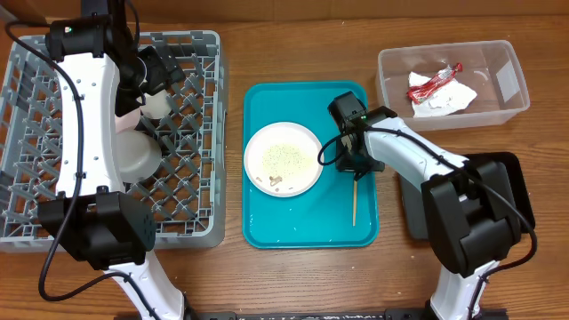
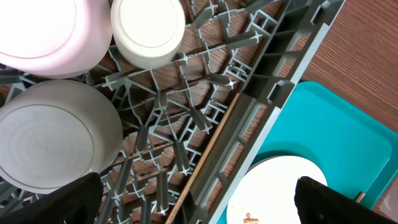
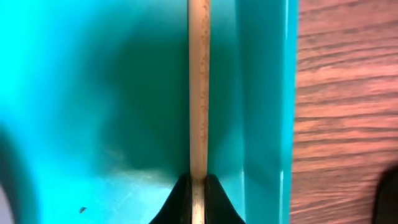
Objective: Sort waste into correct bins and load items into the dishwasher
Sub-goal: 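Carry the second chopstick into the rack and release it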
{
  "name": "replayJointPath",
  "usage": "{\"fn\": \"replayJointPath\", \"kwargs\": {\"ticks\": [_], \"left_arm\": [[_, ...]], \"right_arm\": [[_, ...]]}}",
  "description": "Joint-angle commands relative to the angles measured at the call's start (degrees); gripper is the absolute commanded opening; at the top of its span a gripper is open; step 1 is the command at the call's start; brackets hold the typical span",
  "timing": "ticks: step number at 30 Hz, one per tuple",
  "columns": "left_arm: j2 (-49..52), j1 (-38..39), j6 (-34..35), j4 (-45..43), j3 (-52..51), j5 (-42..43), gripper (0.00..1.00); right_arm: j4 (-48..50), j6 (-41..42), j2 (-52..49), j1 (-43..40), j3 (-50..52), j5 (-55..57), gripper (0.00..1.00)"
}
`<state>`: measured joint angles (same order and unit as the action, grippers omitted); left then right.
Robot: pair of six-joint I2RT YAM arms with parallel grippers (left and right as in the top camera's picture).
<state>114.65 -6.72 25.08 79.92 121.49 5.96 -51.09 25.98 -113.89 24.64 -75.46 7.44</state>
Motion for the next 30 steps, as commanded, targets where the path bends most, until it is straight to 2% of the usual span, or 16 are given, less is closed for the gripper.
{"fn": "replayJointPath", "kwargs": {"ticks": [1, 8, 12, 16, 19, 30], "left_arm": [[-1.5, 0.4, -1.1, -0.1, 0.5, -0.4, 1.0], [-1.5, 0.4, -1.1, -0.1, 0.5, -0.4, 1.0], [-1.5, 0.4, -1.1, -0.1, 0.5, -0.4, 1.0], [-1.5, 0.4, -1.1, -0.1, 0.5, -0.4, 1.0], [-1.5, 0.4, -1.1, -0.1, 0.5, -0.4, 1.0], [-1.5, 0.4, -1.1, -0.1, 0.5, -0.4, 1.0]], "right_arm": [[-2.0, 2.4, -2.6, -0.3, -2.8, -4.8, 0.04], [-11.0, 2.5, -2.4, -0.3, -18.3, -6.7, 0.04], [-12.0, 0.4, -2.4, -0.3, -29.1, -17.4, 0.04], [-4.6, -0.9, -2.4, 0.1, -33.9, -32.9, 0.04], [3.2, 1.4, -2.6, 1.3, -33.8, -41.3, 0.04], [17.5, 13.4, -8.0, 11.5, -33.6, -43.8, 0.04]]}}
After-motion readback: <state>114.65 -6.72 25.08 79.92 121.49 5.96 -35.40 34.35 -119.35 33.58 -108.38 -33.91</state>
